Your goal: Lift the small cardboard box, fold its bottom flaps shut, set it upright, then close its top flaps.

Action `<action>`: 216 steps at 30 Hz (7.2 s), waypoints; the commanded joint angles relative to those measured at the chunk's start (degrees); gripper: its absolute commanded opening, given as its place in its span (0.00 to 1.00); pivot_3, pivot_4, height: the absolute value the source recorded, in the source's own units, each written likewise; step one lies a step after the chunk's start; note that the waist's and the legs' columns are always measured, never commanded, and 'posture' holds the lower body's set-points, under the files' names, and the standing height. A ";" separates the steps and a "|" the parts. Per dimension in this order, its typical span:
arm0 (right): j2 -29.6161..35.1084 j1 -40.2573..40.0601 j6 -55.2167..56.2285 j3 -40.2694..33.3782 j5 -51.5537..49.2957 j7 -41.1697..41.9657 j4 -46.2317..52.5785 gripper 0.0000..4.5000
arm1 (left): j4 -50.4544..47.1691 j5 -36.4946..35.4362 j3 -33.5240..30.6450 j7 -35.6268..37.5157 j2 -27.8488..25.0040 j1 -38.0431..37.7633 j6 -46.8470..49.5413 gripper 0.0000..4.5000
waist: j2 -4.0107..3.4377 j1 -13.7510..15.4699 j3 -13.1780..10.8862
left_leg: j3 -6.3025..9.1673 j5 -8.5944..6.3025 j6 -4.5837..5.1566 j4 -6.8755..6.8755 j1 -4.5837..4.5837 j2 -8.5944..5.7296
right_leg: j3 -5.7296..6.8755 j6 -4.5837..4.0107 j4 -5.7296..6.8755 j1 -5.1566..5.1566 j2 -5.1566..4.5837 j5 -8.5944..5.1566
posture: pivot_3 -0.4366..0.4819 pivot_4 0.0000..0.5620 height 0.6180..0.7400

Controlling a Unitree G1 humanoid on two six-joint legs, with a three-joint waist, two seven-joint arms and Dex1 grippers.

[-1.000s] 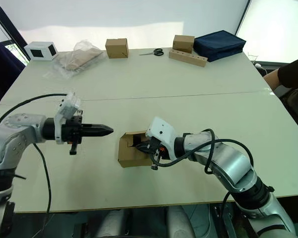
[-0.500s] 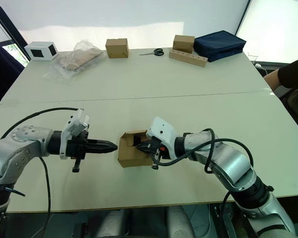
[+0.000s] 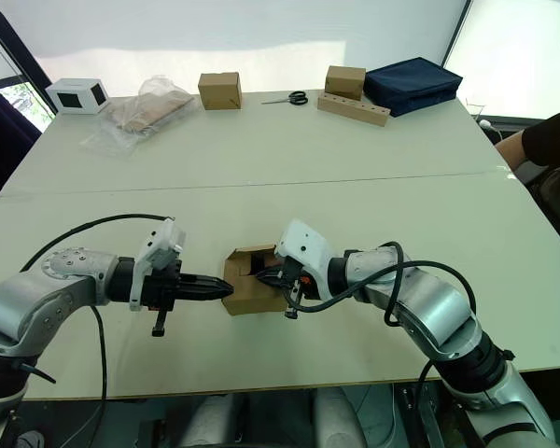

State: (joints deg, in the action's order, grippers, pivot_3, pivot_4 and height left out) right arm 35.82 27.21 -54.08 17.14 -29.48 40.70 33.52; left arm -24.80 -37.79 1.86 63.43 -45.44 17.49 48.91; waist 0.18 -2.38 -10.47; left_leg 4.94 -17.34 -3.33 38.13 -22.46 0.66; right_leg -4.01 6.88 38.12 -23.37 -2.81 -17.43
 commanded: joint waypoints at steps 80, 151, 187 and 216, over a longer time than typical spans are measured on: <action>-1.07 2.68 6.07 -2.36 1.64 5.23 -3.82 0.58 | 3.20 3.11 3.50 -4.15 0.70 -0.31 -6.58 0.00 | -0.01 0.10 0.00 | -0.02 0.00 0.00 -0.02 0.03 0.00 | 0.00 0.00 -0.01 0.03 -0.02 0.00 | 0.48 0.27 1.00; 1.13 2.78 7.60 1.66 8.40 4.17 -3.08 0.58 | 10.27 0.04 -0.59 -9.11 7.82 4.96 -3.10 0.00 | 0.00 0.05 0.00 | 0.00 0.01 -0.01 -0.02 0.03 -0.01 | 0.00 0.00 -0.02 0.02 -0.01 0.00 | 0.48 0.27 1.00; -1.96 1.11 9.86 0.79 10.76 4.31 -4.27 0.58 | 10.74 2.02 0.56 -9.79 7.90 4.94 -4.34 0.00 | 0.00 0.05 0.00 | 0.01 0.02 -0.04 -0.02 0.03 -0.01 | 0.00 0.00 -0.02 0.02 -0.01 0.00 | 0.48 0.27 1.00; -2.34 -0.86 2.14 0.73 2.38 3.29 -1.33 0.58 | 10.37 6.24 2.56 -7.60 6.48 4.49 -7.25 0.00 | 0.00 0.02 0.00 | 0.00 0.01 -0.02 -0.02 0.03 -0.01 | 0.00 0.00 -0.02 0.02 -0.01 0.00 | 0.48 0.27 1.00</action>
State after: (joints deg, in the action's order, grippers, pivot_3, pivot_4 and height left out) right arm 32.98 25.96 -52.13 17.35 -27.63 44.22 31.24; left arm -13.49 -31.88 3.84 55.11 -38.15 22.23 41.86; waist 0.18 -2.37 -10.47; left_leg 4.94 -17.33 -3.35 38.11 -22.43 0.65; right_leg -4.01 6.88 38.10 -23.35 -2.82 -17.43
